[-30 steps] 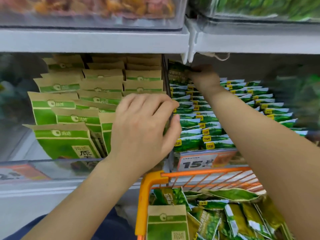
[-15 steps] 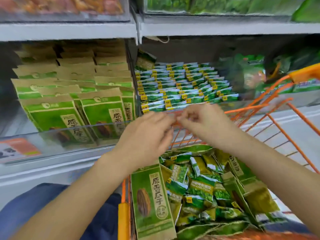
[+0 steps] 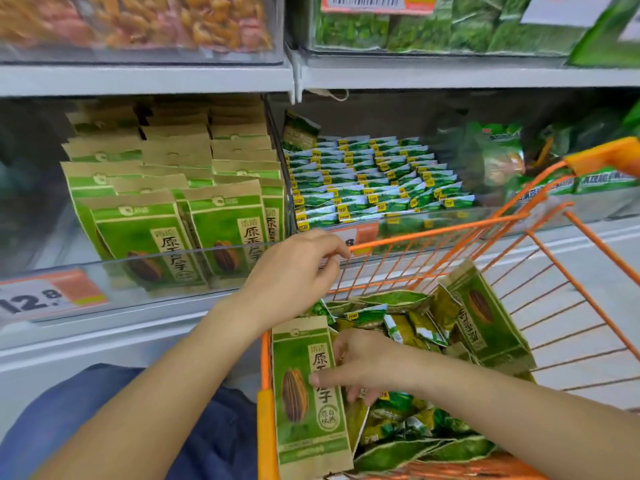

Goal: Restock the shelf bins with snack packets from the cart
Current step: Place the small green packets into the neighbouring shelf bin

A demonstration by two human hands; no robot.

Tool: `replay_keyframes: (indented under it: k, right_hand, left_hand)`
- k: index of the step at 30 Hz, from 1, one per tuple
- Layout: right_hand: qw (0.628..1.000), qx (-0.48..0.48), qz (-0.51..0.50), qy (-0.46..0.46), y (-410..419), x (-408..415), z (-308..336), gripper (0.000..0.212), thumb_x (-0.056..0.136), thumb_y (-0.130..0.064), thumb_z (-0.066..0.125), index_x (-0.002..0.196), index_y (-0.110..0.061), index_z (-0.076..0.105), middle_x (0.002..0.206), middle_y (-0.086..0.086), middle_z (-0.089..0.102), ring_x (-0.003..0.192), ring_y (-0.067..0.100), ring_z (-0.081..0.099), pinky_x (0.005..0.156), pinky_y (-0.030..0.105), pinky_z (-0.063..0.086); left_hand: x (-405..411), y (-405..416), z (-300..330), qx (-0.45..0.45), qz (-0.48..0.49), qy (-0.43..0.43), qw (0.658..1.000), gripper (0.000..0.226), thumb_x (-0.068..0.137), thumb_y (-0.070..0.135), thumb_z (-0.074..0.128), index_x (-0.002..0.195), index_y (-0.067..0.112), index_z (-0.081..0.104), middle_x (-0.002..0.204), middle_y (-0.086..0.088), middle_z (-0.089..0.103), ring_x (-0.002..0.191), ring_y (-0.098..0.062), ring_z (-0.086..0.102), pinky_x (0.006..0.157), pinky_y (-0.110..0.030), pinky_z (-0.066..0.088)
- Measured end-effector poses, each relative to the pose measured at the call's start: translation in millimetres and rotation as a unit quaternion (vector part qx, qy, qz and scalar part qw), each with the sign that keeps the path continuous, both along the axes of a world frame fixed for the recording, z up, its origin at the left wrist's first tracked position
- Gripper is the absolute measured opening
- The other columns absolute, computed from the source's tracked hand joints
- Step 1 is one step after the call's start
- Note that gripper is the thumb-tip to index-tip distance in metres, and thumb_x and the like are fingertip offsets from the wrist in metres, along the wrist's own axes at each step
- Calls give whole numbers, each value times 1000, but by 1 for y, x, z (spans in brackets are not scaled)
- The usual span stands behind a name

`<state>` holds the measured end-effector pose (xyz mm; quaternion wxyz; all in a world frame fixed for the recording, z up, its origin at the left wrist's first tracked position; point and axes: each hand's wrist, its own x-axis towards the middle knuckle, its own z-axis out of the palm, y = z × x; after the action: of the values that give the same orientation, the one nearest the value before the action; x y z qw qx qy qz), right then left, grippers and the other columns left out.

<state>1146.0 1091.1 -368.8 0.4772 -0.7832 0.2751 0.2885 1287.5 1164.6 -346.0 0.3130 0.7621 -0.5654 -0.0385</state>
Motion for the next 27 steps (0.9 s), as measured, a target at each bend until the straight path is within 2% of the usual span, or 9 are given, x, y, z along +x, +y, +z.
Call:
replay_keyframes:
  k: [3, 7, 10, 13, 17, 19, 21, 24, 27]
  right_hand:
    - [998, -11, -55, -20, 3, 1, -8, 28, 84, -34, 72, 80, -18, 50, 79, 0, 61, 69, 14, 59, 62, 30, 53]
    - [992, 35, -111, -55, -2, -2, -10, 24, 85, -22, 71, 70, -16, 54, 80, 3, 62, 78, 18, 54, 65, 26, 41]
    - [987, -25, -109, -113, -16, -5, 7, 27, 80, -19, 73, 58, -21, 57, 60, -1, 56, 65, 20, 52, 65, 31, 36]
    - [957, -98, -140, -233, -34, 2, 54, 24, 73, -25, 69, 51, -25, 59, 52, -6, 51, 58, 14, 49, 61, 30, 36]
    - [906, -24, -191, -376, -22, 25, 110, 14, 64, -26, 58, 54, -19, 51, 58, 1, 49, 59, 15, 46, 54, 28, 33]
    - [897, 11, -170, -408, 3, 42, 112, 13, 65, -25, 57, 60, -16, 49, 64, 7, 46, 61, 15, 45, 54, 26, 33]
    - [891, 47, -130, -432, 31, 60, 103, 16, 72, -22, 62, 65, -14, 50, 63, 5, 47, 61, 12, 45, 54, 23, 34]
    - [880, 45, -79, -466, 61, 78, 95, 12, 88, -21, 66, 81, -21, 56, 68, -13, 62, 65, 2, 57, 61, 18, 43]
    - [849, -128, -39, -512, 66, 89, 95, 12, 92, -31, 60, 103, -26, 58, 101, -18, 63, 98, 0, 57, 82, 21, 44]
  left_hand:
    - [1, 0, 0, -1, -3, 5, 1000, 22, 95, 19, 51, 109, 24, 68, 112, 8, 63, 98, -11, 59, 81, -32, 49]
    - [-1, 5, 0, -43, -3, 37, 998, 22, 95, 18, 52, 107, 24, 69, 109, 11, 64, 102, -8, 57, 86, -33, 49]
    - [-4, 17, 7, -123, 16, 119, 985, 22, 94, 18, 52, 104, 23, 71, 102, 14, 66, 99, -4, 59, 86, -25, 46]
    - [-2, 41, 23, -195, 65, 225, 952, 23, 89, 19, 52, 103, 27, 68, 100, 14, 69, 95, -2, 63, 82, -15, 47]
    - [5, 81, 37, -219, 120, 379, 891, 37, 79, 49, 63, 113, 37, 58, 105, 11, 69, 95, -9, 67, 83, -27, 54]
    - [1, 100, 42, -216, 124, 445, 860, 47, 77, 50, 74, 117, 33, 56, 110, 10, 68, 93, -8, 68, 76, -24, 55]
    - [-7, 118, 48, -216, 149, 462, 847, 43, 71, 36, 72, 111, 25, 60, 101, 7, 72, 86, -5, 69, 66, -18, 53]
    - [2, 150, 57, -278, 211, 434, 831, 33, 69, 24, 68, 102, 19, 63, 86, 5, 75, 74, -8, 69, 57, -19, 52]
    - [37, 188, 69, -363, 270, 346, 822, 24, 81, 7, 65, 99, 22, 60, 82, 14, 74, 75, 0, 67, 62, -15, 52]
